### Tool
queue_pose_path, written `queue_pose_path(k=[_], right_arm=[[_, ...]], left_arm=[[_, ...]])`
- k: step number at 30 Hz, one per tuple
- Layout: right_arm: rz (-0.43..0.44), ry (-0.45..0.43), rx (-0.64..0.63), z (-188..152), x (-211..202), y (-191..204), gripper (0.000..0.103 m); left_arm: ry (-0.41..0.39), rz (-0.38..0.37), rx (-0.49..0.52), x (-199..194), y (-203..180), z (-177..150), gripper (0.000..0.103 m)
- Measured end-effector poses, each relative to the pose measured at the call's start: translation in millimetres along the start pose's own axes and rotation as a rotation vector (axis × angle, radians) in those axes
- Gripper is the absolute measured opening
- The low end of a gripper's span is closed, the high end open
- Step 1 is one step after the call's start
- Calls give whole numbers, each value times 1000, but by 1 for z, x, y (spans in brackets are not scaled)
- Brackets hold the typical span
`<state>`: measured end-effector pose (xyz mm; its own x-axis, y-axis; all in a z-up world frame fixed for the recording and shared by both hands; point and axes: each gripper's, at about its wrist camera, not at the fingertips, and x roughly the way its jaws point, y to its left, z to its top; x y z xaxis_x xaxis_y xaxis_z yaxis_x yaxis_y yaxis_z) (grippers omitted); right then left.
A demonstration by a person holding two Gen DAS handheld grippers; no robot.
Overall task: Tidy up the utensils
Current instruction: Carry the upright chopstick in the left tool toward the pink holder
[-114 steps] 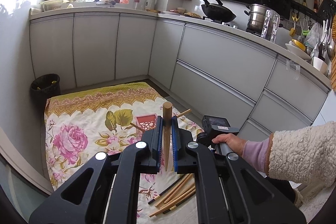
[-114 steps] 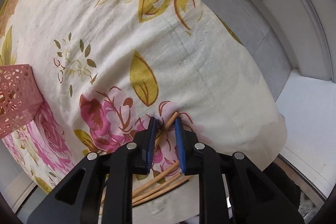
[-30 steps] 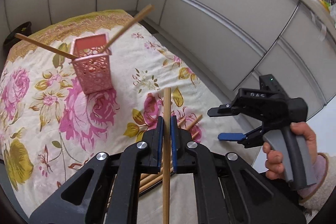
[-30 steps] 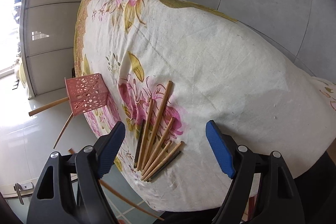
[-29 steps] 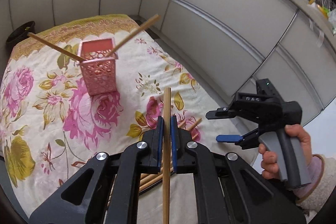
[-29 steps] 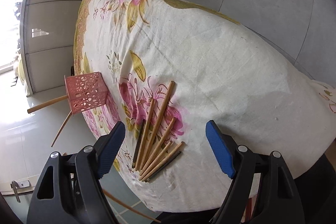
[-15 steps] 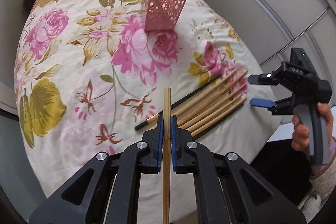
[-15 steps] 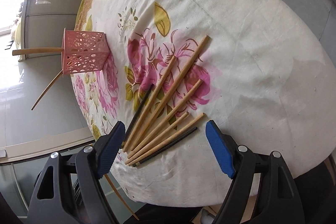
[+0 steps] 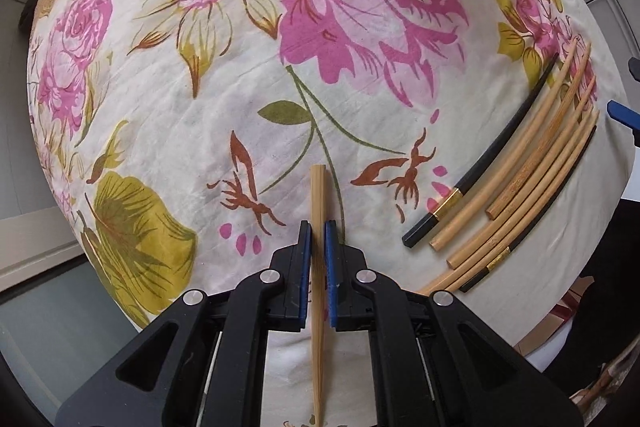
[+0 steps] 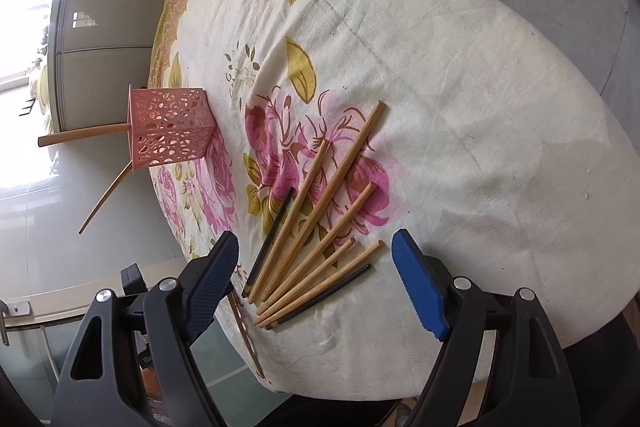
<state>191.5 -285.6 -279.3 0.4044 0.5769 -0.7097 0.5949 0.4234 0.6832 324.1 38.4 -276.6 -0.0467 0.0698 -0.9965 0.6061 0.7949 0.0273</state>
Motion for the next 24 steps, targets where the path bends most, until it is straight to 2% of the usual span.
queue_pose_path(k=[2,4,6,8,10,11,15,16,18,20,21,23,24], right_arm=[[3,8,2,2,0,0,77],[7,19,1,2,1,0,77],[8,24,3,3,2,0,77],[9,24,8,2,0,-2,77],[11,26,17,1,0,-4,77],[9,28,20,1,1,-5,77],[-19,31,1,-3,3,1,77],[-49,22,-46,-5,4,10,77],[-147,-8,-223,-14,6,42,77],[-286,-71,-482,-31,13,85,77],[-323,-92,-625,-42,19,107,77],[-337,-75,-888,-65,37,145,77],[-343,-25,-997,-76,50,160,77]], left_arm=[[35,7,16,1,0,3,7],[63,41,21,3,-1,8,14],[83,92,28,3,-3,14,31],[87,77,20,3,3,16,32],[63,39,8,2,10,14,29],[45,-20,-7,1,12,11,11],[-69,-35,-66,-2,24,-7,6],[-113,-46,-92,-6,27,-14,6],[-213,-105,-156,-21,35,-30,6],[-321,-187,-220,-43,44,-49,6],[-376,-226,-251,-54,49,-59,6],[-491,-305,-310,-76,56,-81,6],[-542,-333,-339,-89,46,-89,6]])
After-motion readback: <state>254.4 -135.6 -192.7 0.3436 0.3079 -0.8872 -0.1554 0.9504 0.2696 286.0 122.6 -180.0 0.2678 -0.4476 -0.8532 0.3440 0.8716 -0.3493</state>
